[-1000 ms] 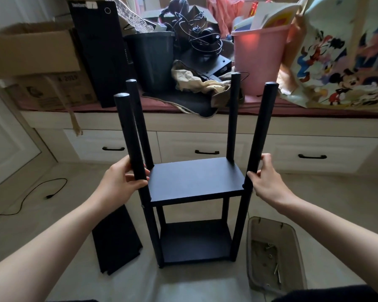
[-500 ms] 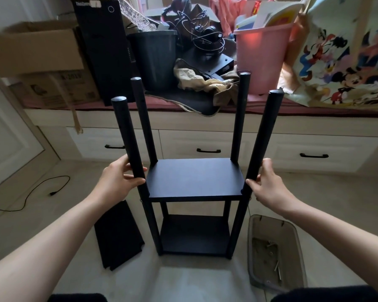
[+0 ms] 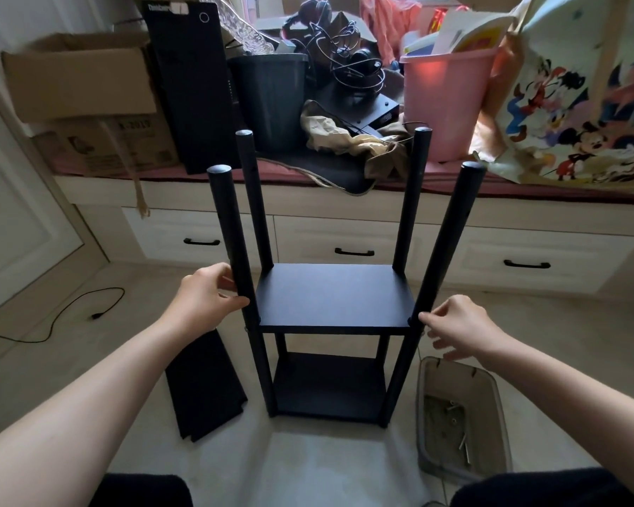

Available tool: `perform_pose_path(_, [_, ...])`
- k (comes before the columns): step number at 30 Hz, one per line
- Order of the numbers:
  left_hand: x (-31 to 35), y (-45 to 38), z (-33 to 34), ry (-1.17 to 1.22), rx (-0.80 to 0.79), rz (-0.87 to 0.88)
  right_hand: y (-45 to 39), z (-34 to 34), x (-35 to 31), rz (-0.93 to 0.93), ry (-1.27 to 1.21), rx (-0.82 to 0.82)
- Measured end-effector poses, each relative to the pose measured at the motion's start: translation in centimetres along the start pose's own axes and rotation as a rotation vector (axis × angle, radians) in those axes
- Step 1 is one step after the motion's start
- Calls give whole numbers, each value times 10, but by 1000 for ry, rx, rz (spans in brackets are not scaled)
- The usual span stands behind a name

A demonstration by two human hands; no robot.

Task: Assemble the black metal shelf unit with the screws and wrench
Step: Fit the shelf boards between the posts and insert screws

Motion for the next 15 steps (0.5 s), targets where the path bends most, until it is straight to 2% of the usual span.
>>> perform_pose_path(3, [-14,4,-4,5,-56,-84,1,13,6,61,-31,-78])
perform_pose_path(7, [-36,13,-1,-65,-175,-132,3,51,-2,64,53,-218])
perform_pose_path(15, [-114,30,-24,-240,-381,-266,14,180,-48,-109,369,-479])
Point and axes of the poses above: each hand's wrist, its own y-axis away from the middle knuckle, its own z-axis out of the palm, x = y × z, the point moved 8 cm from there along -y, towards the middle knuckle, and after that the axes turned 2 degrees about -x, right-handed, at the moved point
